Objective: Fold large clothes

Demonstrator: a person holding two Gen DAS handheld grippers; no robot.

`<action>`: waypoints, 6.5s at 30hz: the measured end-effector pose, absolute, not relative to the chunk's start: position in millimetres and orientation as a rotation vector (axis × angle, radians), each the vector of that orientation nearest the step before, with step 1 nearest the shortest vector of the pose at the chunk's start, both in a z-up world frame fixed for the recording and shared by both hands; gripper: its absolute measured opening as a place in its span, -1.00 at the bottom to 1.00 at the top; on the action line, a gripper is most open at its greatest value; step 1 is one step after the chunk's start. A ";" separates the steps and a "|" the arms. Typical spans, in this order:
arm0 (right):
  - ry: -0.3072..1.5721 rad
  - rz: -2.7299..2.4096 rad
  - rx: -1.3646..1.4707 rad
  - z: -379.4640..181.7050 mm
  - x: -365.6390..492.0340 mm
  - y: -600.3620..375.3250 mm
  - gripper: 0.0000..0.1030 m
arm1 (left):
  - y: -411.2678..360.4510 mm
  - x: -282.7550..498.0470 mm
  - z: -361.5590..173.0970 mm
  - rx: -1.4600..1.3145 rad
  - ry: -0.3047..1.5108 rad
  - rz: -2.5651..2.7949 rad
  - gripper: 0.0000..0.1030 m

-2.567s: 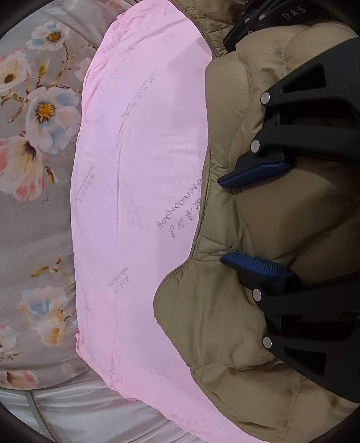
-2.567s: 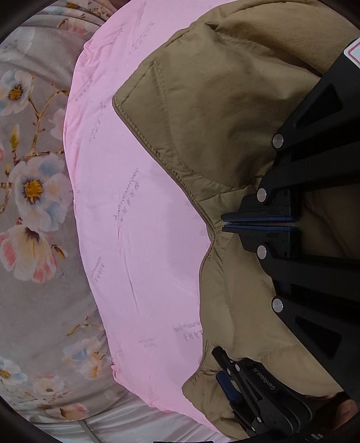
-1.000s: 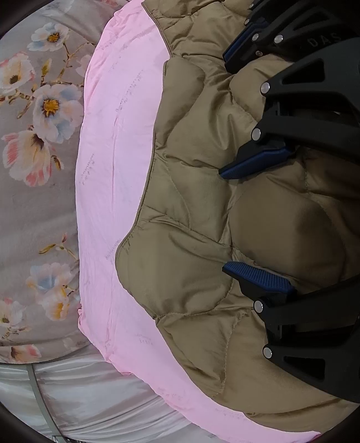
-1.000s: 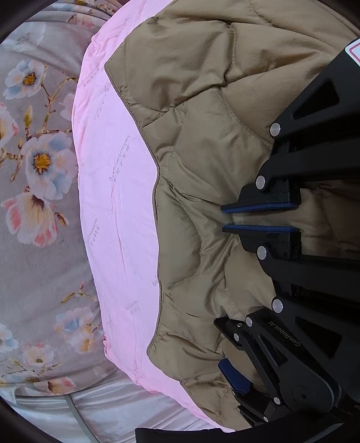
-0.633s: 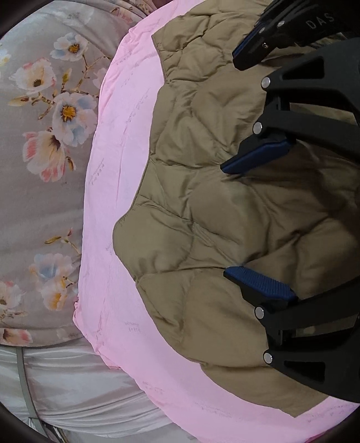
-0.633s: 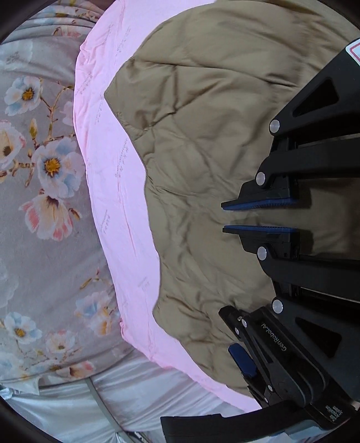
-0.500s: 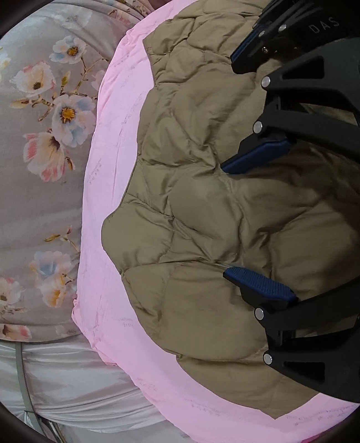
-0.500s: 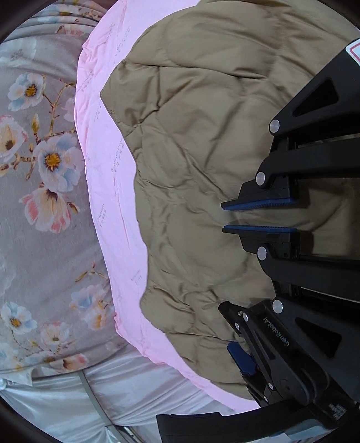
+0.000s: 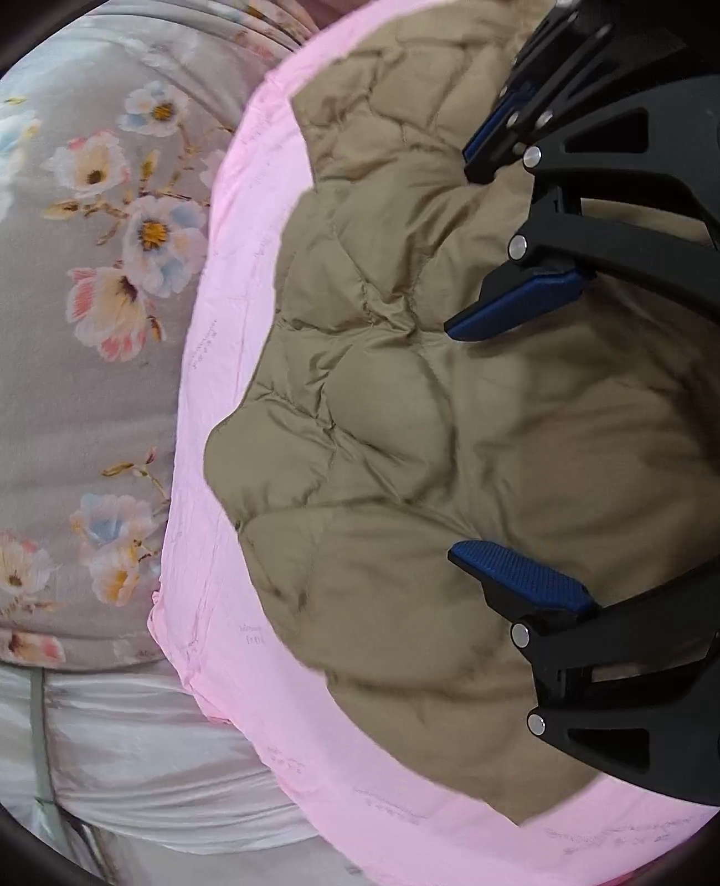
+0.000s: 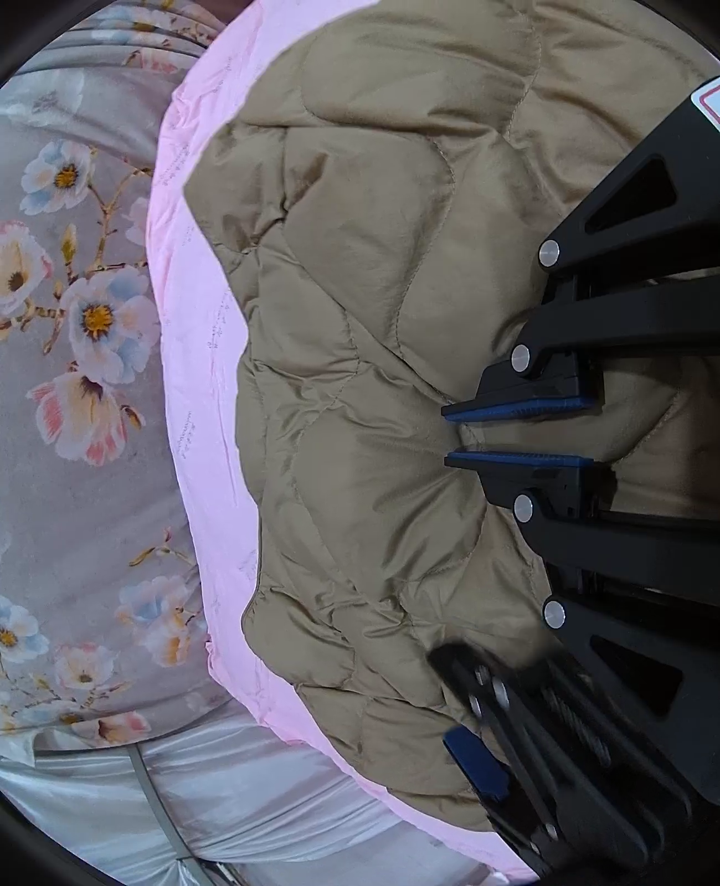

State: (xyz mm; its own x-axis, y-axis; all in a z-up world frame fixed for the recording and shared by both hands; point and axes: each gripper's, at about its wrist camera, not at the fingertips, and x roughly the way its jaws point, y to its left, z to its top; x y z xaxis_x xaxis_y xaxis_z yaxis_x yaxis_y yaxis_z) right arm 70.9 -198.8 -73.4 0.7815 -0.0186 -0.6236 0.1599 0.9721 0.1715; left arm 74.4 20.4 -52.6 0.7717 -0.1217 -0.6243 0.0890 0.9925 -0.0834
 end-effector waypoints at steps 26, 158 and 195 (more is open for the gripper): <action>0.734 0.091 0.261 -73.5 21.6 -163.9 -0.72 | 120.0 67.3 -75.4 -0.535 0.871 -0.135 0.15; 0.744 -0.077 0.440 -68.2 18.3 -321.9 -0.54 | -113.4 86.2 -44.1 0.091 0.764 -0.132 0.62; 0.798 -0.293 0.463 -55.5 132.4 -380.6 -0.35 | -126.2 184.4 -18.5 0.007 0.859 -0.157 0.76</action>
State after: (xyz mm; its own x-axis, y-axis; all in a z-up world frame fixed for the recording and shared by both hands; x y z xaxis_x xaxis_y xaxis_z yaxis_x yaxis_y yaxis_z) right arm 132.4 -380.6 -55.5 0.6663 -0.0784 -0.7415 0.4201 0.8611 0.2865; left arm 184.4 -126.2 -18.5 0.6422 -0.1350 -0.7546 0.1403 0.9884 -0.0574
